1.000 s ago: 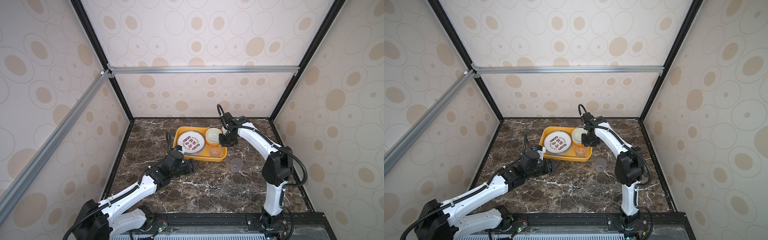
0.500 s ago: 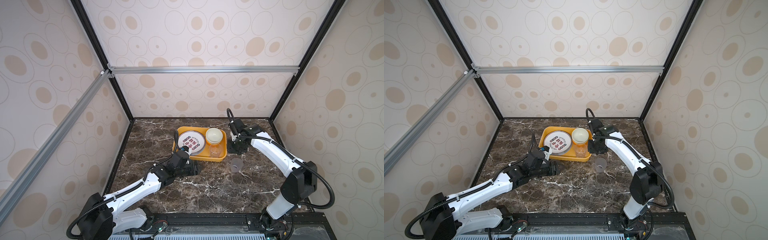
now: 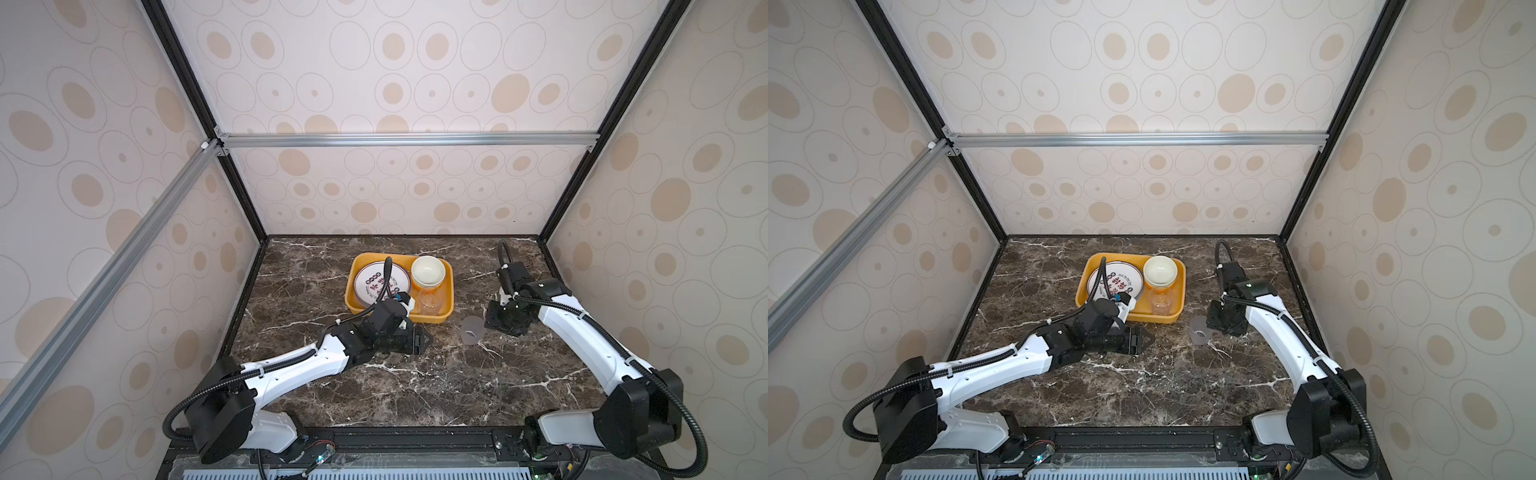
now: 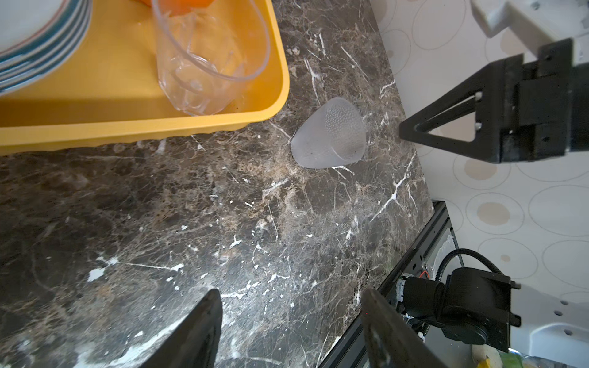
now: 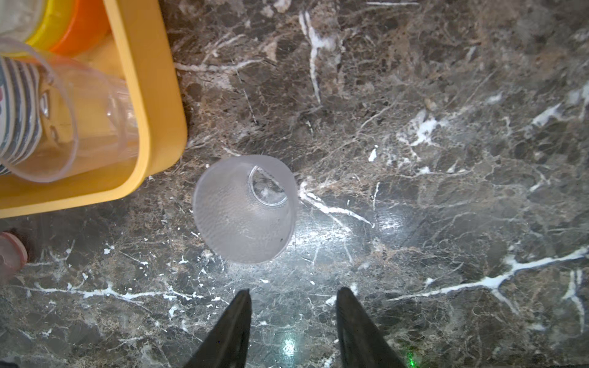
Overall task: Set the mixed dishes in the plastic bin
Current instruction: 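Move the right gripper to the frosted plastic cup on the table, then close the right gripper on the frosted cup's rim and lift it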
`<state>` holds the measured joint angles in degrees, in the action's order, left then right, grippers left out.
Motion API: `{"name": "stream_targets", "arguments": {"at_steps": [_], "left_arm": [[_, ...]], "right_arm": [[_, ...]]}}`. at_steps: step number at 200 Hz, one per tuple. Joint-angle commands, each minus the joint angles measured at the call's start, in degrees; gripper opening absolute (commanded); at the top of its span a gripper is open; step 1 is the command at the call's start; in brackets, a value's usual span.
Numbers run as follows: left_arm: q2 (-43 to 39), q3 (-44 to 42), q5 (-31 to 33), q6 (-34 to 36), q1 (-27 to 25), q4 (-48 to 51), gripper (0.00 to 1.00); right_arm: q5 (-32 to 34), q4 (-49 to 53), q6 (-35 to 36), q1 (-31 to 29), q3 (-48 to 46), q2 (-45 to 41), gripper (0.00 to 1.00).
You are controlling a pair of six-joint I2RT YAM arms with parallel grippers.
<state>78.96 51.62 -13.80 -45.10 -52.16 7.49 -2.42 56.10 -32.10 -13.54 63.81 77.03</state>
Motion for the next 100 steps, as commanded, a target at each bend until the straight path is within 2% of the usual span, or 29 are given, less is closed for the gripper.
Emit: {"name": "stream_targets", "arguments": {"at_steps": [1, 100], "left_arm": [[1.8, 3.1, 0.8, 2.5, -1.5, -0.4, 0.69], [3.7, 4.7, 3.4, 3.6, -3.2, 1.9, 0.69]], "right_arm": [[-1.9, -2.3, -1.3, 0.8, -1.7, -0.6, 0.46], [-4.0, -7.8, -3.4, 1.4, -4.2, 5.6, 0.36]]}}
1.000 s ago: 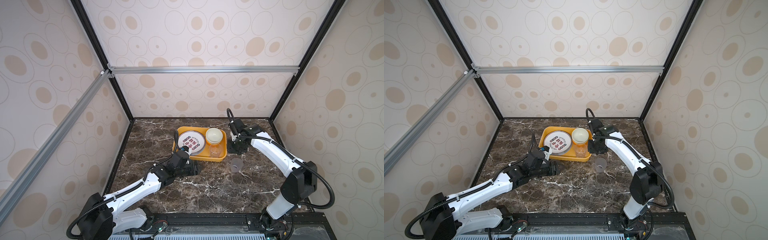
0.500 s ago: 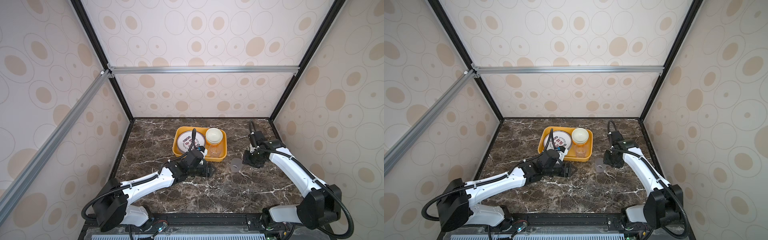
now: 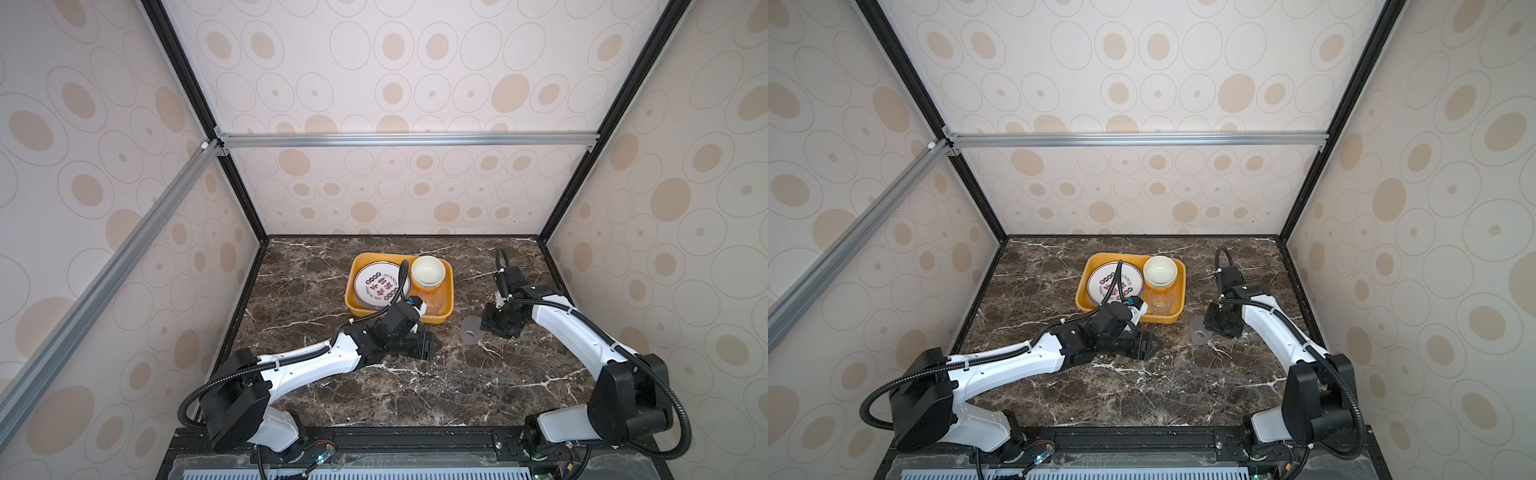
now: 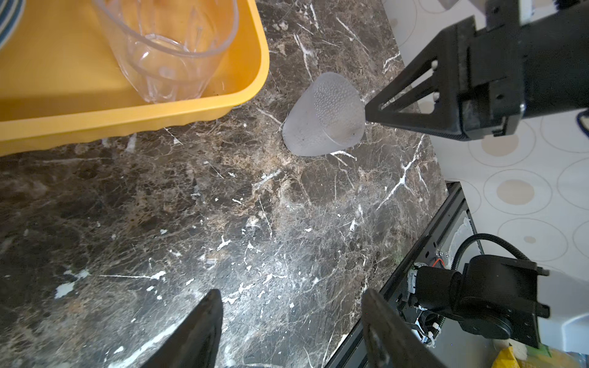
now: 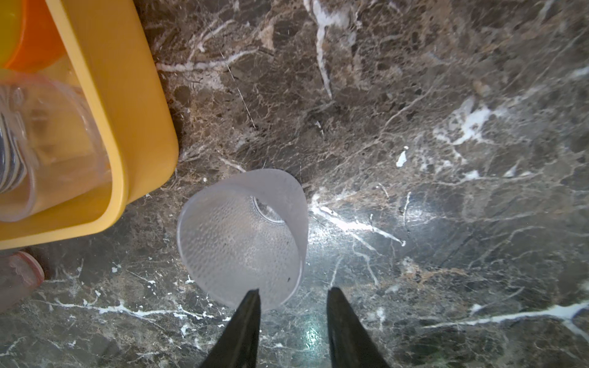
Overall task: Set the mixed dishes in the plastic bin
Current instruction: 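Close the right gripper on the frosted cup's rim and lift it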
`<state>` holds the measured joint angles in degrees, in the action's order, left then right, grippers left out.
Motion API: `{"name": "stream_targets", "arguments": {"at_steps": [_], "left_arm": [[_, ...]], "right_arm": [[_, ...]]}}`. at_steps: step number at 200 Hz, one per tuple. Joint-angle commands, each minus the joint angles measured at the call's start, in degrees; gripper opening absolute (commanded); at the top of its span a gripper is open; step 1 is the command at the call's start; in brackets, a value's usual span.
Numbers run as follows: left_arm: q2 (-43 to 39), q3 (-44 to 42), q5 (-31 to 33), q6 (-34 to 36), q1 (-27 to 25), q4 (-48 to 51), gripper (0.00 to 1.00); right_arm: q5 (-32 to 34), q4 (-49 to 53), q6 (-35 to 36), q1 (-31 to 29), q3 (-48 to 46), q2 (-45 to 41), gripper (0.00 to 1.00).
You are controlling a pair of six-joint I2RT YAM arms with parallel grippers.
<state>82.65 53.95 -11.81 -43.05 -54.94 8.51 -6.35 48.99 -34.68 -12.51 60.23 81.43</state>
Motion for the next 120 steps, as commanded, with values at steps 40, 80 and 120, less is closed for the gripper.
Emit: {"name": "stream_targets", "arguments": {"at_steps": [40, 80, 120], "left_arm": [[-0.1, 2.0, 1.8, 1.2, -0.4, 0.9, 0.69], [-0.2, 1.8, 2.4, 1.0, -0.4, 1.5, 0.69], [-0.3, 1.3, 2.8, 0.5, -0.4, 1.3, 0.69]], "right_arm": [[0.5, -1.4, -0.9, 0.4, -1.4, 3.2, 0.35], [0.5, -2.6, -1.0, 0.3, -2.2, 5.0, 0.31], [-0.1, -3.2, -0.9, 0.4, -2.5, 6.3, 0.21]]}}
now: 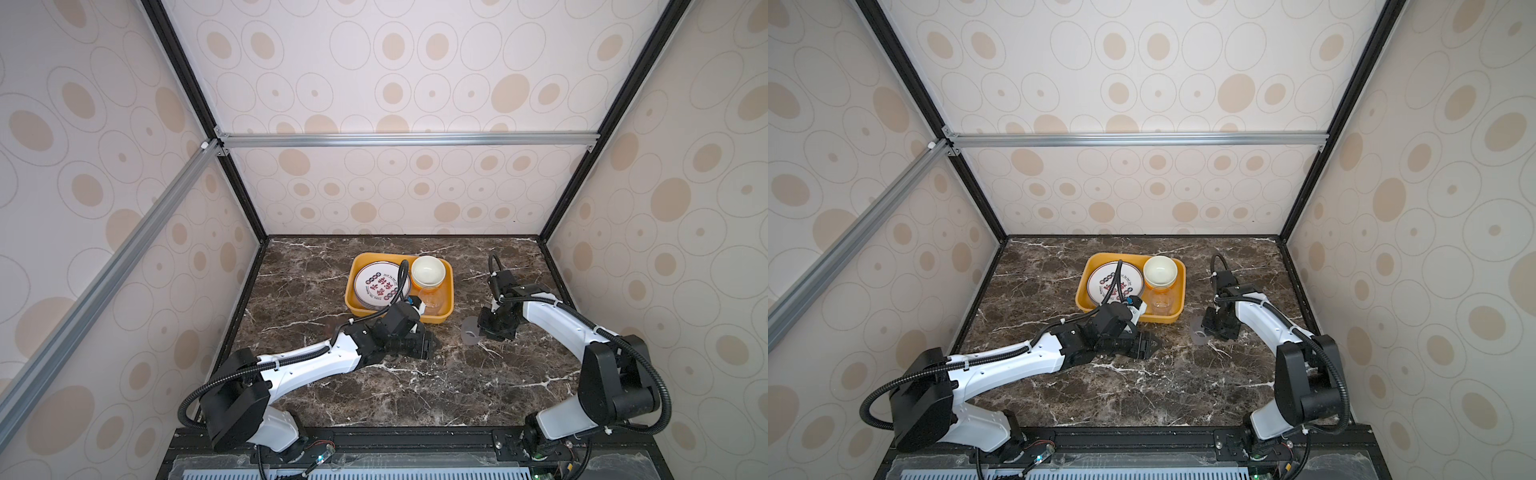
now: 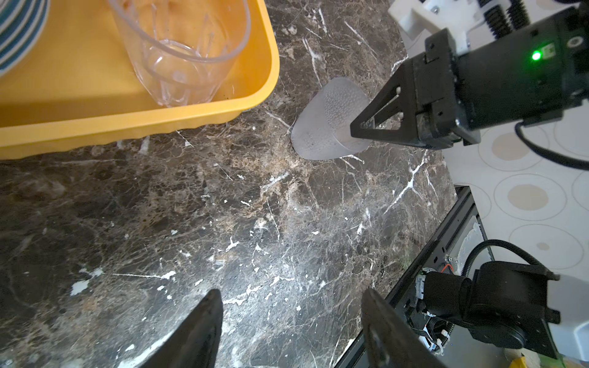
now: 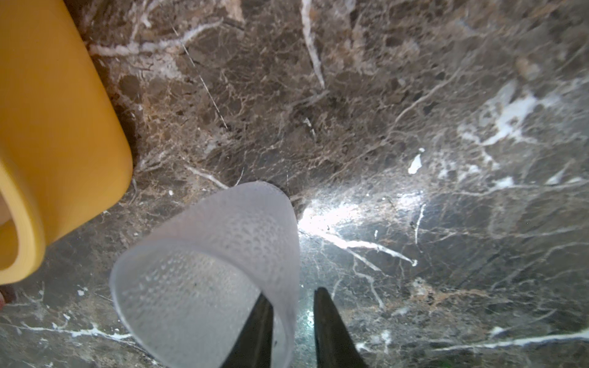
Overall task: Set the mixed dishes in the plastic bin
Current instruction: 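Close the right gripper on the frosted cup's rim and lift it, then carry the frosted cup over the clear glass cup in the bin with the right gripper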
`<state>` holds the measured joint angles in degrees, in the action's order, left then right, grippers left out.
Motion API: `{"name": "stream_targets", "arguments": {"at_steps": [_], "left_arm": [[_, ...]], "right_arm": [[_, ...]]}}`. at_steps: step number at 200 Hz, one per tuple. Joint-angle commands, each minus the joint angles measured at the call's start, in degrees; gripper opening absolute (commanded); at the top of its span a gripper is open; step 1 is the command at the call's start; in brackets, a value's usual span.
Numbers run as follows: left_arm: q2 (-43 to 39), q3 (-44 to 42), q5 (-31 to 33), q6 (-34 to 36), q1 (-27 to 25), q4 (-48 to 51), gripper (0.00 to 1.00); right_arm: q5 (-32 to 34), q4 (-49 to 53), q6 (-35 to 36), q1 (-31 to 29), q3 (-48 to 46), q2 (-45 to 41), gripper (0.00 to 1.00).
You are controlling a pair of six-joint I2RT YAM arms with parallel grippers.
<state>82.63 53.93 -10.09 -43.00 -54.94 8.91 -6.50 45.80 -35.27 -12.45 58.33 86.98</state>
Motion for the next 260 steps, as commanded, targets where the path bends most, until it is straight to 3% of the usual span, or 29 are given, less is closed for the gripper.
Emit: {"name": "stream_targets", "arguments": {"at_steps": [1, 79, 135, 260], "left_arm": [[-0.3, 1.2, 1.0, 0.5, -0.4, 0.9, 0.69], [-0.8, 0.6, 2.0, 0.0, -0.2, 0.5, 0.69], [-4.5, -3.3, 2.3, -3.1, 2.6, -1.7, 0.69], [-17.4, -12.2, 3.8, -9.2, 11.9, -2.1, 0.69]], "right_arm": [[0.1, 0.0, -0.3, 0.3, -0.6, 0.7, 0.20], [1.7, 2.3, 0.6, 0.1, 0.1, -1.2, 0.05], [2.8, 7.6, 3.0, -1.0, 5.1, -3.5, 0.04], [3.8, 14.4, 4.7, -8.0, 21.1, 2.0, 0.03]]}}
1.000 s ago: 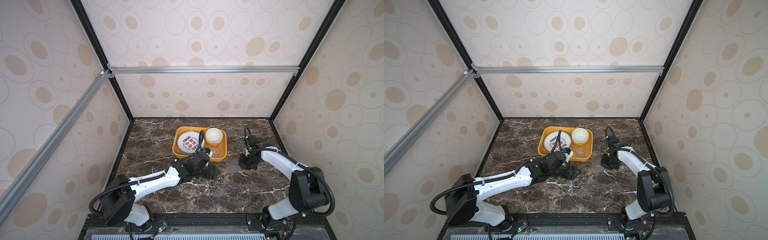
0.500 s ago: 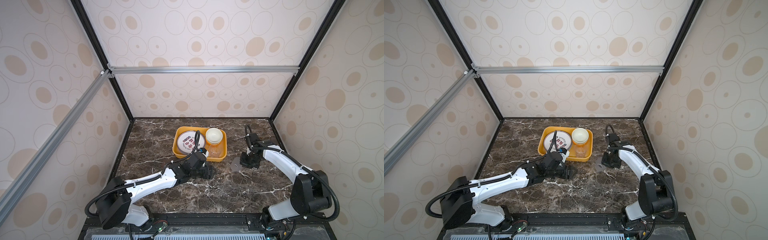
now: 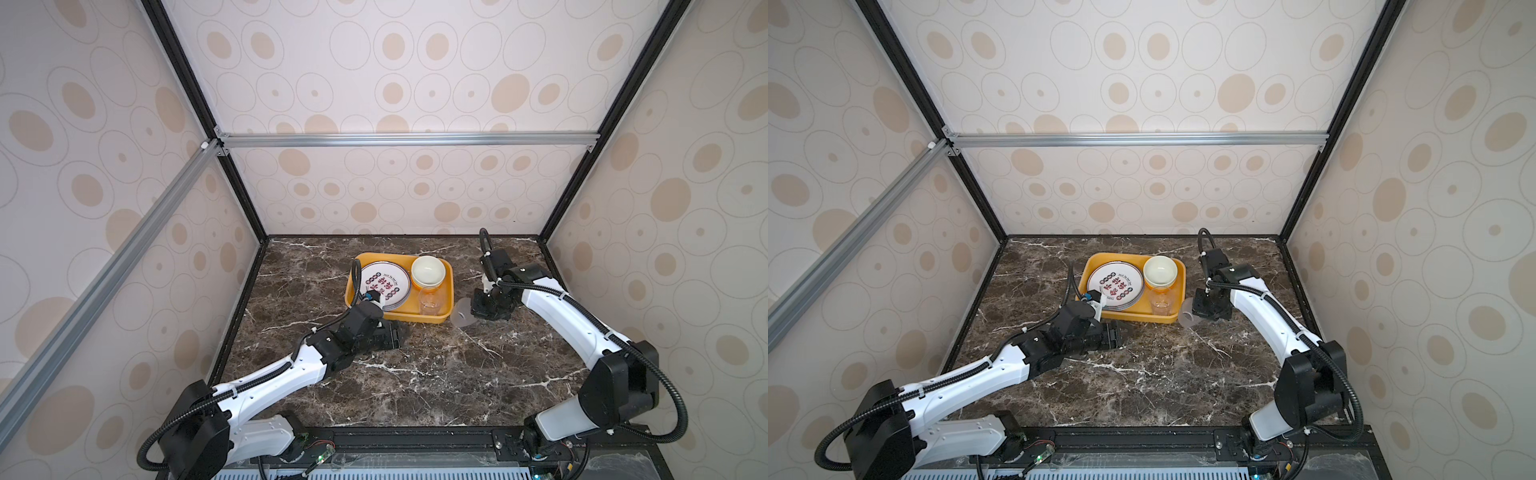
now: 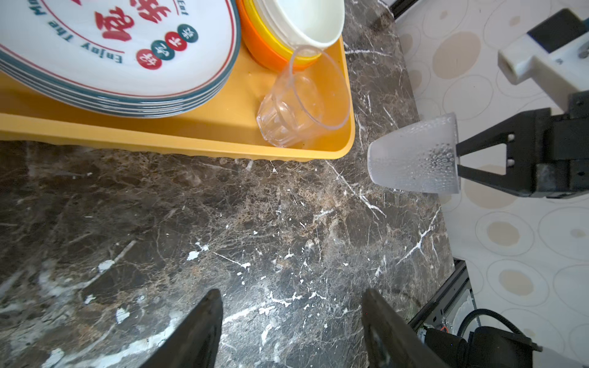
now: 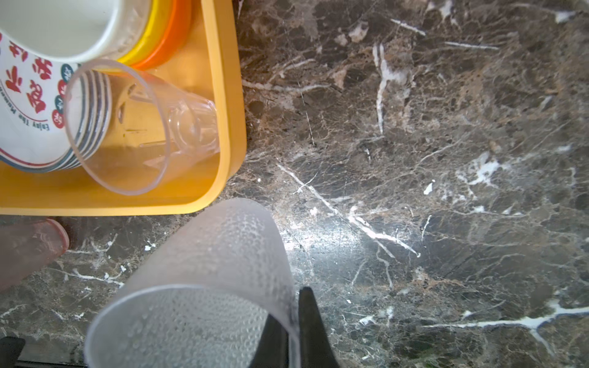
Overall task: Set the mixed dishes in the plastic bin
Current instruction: 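Carry the frosted cup over the clear glass cup in the bin with the right gripper, then lower the frosted cup into the clear glass cup with the right gripper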
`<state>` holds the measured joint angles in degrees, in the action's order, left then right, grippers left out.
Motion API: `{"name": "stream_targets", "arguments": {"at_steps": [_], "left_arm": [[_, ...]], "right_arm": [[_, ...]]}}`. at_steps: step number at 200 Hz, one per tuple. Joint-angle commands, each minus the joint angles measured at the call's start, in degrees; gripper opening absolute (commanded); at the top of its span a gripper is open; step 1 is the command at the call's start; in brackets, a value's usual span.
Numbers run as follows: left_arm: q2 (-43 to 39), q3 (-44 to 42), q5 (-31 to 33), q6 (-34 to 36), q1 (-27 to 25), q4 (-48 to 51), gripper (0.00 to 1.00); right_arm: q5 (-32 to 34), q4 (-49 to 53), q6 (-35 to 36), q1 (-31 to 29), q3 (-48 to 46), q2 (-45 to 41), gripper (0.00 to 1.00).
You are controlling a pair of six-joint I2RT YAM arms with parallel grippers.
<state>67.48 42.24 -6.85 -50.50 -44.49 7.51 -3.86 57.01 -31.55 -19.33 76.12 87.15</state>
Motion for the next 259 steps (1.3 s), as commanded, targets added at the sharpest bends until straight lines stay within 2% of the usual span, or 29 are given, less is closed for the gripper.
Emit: {"name": "stream_targets", "arguments": {"at_steps": [1, 79, 179, 259], "left_arm": [[-2.3, -0.5, 0.6, -1.6, 1.5, -0.7, 0.69], [-6.0, 0.1, -0.8, -0.5, 5.7, 3.3, 0.69], [-6.8, -0.7, -1.4, -0.6, 7.0, 3.7, 0.70], [-6.6, -1.5, -1.9, -1.0, 7.9, 3.4, 0.70]], "right_arm": [[1.1, 3.2, 1.0, -1.2, 3.4, 1.9, 0.03], [1.2, 6.5, 2.5, -4.0, 15.1, 8.9, 0.04], [1.3, 12.4, 5.6, -5.6, 33.3, 22.8, 0.04], [0.9, 13.2, 6.5, -5.9, 37.8, 29.3, 0.04]]}}
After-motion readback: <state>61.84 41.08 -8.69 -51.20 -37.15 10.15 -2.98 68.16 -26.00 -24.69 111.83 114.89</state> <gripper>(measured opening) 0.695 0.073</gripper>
